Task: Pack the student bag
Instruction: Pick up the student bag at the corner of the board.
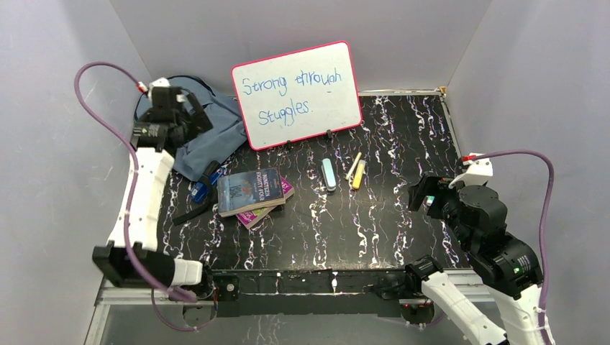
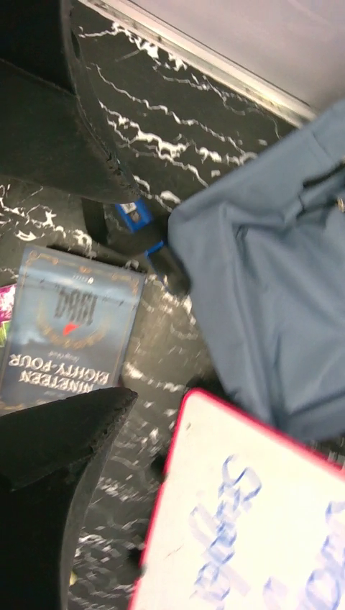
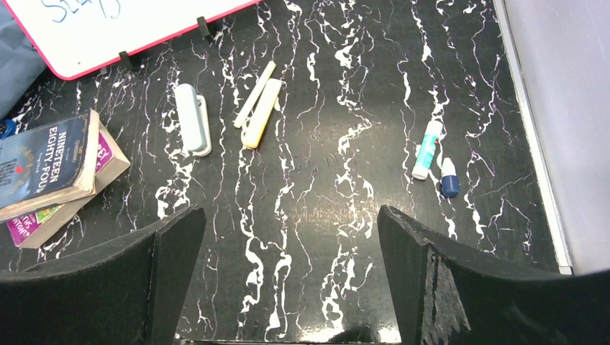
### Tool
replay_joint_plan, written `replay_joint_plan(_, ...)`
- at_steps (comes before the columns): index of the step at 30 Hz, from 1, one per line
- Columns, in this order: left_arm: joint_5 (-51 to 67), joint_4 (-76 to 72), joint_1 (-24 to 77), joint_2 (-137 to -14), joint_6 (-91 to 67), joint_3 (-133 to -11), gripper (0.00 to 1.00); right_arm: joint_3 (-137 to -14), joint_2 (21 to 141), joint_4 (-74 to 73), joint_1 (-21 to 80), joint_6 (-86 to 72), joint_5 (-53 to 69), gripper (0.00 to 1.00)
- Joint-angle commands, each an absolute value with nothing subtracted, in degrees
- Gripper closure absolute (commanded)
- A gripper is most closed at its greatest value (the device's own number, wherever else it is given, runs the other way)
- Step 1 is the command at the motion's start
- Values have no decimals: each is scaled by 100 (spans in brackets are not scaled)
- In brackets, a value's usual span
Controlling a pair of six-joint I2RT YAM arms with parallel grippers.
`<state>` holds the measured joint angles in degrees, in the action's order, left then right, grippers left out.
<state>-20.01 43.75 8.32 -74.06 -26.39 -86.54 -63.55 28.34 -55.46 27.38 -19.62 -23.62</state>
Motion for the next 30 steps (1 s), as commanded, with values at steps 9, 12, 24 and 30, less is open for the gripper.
replay_joint_plan(9,-1247,4304,-1565,-8842,-2427,-9775,5,-6587,2806,-5549,2728,-2114,-2289,1)
replay_joint_plan(12,-1128,4155,-1944,-9205,-2330,-9986,5,-6574,2876,-5495,2725,-2075,-2136,1)
replay_joint_plan(24,-1638,2250,-2127,-9885,-199,-9537,5,-6119,3030,-5199,2729,-2680,-1138,1)
replay_joint_plan(30,-1692,2182,-2126,-10284,711,-9438,6,-6128,3379,-5075,2727,-2582,-866,1)
